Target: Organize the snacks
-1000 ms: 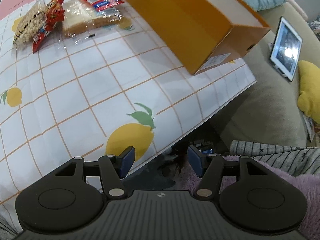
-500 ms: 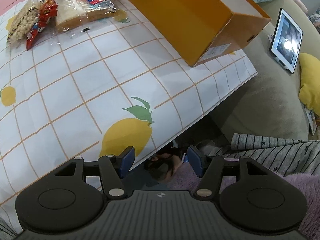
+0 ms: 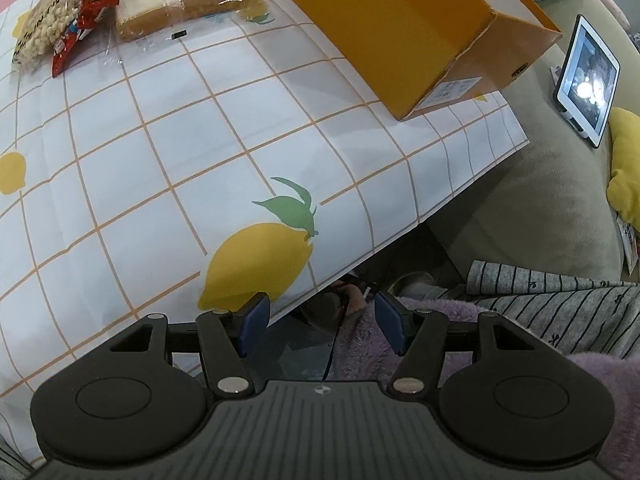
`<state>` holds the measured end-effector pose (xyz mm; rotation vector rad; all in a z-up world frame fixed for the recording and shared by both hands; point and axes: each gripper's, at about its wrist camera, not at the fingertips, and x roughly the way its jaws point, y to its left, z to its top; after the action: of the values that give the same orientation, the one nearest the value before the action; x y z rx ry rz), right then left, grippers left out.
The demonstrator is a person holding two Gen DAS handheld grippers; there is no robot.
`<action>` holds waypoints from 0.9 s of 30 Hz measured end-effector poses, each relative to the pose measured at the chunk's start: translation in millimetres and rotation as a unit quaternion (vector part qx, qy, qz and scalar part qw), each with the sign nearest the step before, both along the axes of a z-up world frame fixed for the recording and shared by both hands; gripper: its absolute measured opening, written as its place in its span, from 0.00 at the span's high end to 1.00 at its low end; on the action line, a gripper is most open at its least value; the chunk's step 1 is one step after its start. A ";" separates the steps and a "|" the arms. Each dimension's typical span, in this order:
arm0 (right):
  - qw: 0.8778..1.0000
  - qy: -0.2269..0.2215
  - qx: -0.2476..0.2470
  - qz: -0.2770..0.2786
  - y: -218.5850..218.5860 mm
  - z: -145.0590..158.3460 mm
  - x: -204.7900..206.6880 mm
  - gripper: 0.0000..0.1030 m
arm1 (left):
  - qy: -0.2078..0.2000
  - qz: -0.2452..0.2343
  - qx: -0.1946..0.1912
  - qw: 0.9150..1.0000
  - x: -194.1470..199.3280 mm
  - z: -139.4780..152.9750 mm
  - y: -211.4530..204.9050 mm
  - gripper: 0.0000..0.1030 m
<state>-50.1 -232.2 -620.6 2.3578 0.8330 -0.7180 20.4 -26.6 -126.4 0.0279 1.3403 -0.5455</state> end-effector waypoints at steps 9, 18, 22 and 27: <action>0.975 0.145 -0.148 0.085 -28.8 61.0 -25.7 0.49 | -0.002 0.003 -0.035 0.999 2.5 11.4 4.5 0.31; 0.886 0.154 -0.307 0.312 -15.2 98.0 45.6 0.49 | 0.016 0.002 -0.035 0.999 5.8 6.5 0.6 0.31; 0.872 0.226 -0.320 0.293 -7.3 117.4 20.6 0.48 | 0.015 -0.001 -0.042 0.999 7.5 8.3 -0.1 0.31; 0.912 0.241 -0.307 0.123 -19.1 109.7 -46.1 0.45 | 0.013 0.012 -0.031 0.999 8.3 5.6 6.9 0.31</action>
<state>-96.2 -251.3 -511.0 1.5016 0.9106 -1.2618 28.8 -19.7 -120.8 -0.0468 1.3473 -0.5689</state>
